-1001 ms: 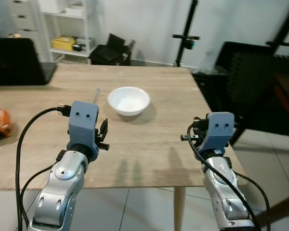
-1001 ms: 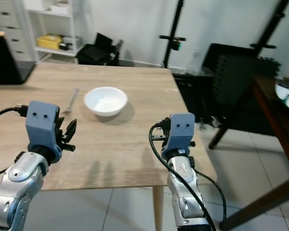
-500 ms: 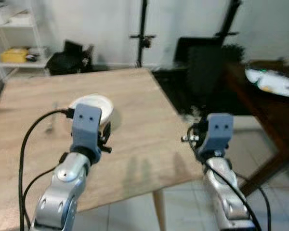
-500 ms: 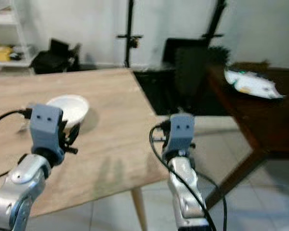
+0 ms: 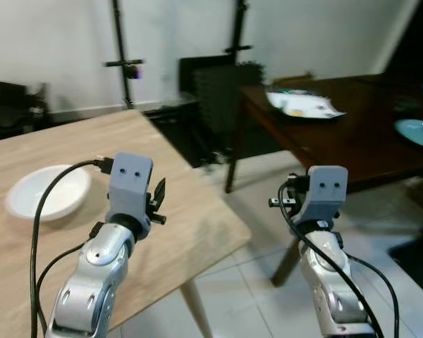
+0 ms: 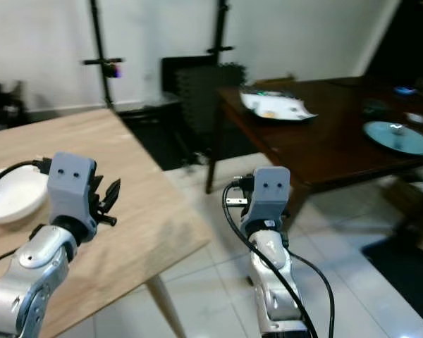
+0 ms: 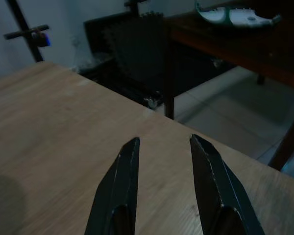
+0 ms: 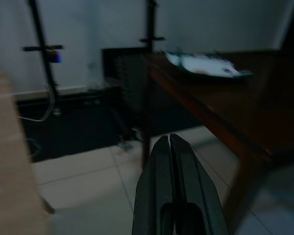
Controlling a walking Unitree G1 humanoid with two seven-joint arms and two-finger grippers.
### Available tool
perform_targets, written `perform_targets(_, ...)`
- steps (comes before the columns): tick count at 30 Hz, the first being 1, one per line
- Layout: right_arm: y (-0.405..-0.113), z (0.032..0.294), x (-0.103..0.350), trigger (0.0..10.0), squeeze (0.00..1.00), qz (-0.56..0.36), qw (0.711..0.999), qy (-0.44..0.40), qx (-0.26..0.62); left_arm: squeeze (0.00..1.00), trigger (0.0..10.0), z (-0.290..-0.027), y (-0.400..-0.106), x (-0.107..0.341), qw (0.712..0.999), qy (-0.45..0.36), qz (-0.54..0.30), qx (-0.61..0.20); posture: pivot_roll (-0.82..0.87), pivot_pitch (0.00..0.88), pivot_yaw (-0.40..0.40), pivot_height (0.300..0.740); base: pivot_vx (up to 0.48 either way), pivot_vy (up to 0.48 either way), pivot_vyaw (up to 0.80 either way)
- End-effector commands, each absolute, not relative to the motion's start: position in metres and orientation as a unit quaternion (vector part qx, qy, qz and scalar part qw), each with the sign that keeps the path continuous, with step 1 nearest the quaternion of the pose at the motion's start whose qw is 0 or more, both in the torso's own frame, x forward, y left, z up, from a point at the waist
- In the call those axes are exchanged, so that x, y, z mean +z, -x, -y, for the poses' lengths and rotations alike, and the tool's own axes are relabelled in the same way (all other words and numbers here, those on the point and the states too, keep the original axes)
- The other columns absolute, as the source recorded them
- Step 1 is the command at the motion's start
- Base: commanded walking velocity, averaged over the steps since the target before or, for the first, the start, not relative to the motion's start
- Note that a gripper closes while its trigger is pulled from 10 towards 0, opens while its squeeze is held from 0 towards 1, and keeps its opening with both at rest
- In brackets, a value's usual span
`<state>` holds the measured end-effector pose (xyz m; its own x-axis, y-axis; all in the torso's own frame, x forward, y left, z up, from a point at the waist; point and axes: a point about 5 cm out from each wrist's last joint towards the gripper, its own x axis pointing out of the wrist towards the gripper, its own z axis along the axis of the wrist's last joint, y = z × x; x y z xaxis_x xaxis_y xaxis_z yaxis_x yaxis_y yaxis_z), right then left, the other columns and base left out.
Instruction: Setting the table
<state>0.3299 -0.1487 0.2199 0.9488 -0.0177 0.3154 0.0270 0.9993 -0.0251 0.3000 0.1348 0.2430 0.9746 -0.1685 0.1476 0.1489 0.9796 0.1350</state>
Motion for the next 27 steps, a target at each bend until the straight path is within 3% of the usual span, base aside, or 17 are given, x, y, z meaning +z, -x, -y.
perform_targets(1,-0.3286,0.1513,0.2149,10.0,0.00,0.151,0.988,0.017,-0.017,0.00,10.0,-0.1333,-0.2989,0.2390,0.991,-0.059,0.074,-0.090,0.06,0.099,0.019,0.740,0.000,0.000,-0.80)
perform_targets(27,-0.3273,0.1524,0.2149,10.0,0.00,0.152,0.988,0.018,-0.022,0.00,10.0,-0.1271,-0.2993,0.2388,0.989,-0.061,0.078,-0.113,0.05,0.099,0.022,0.740,0.000,0.000,-0.80)
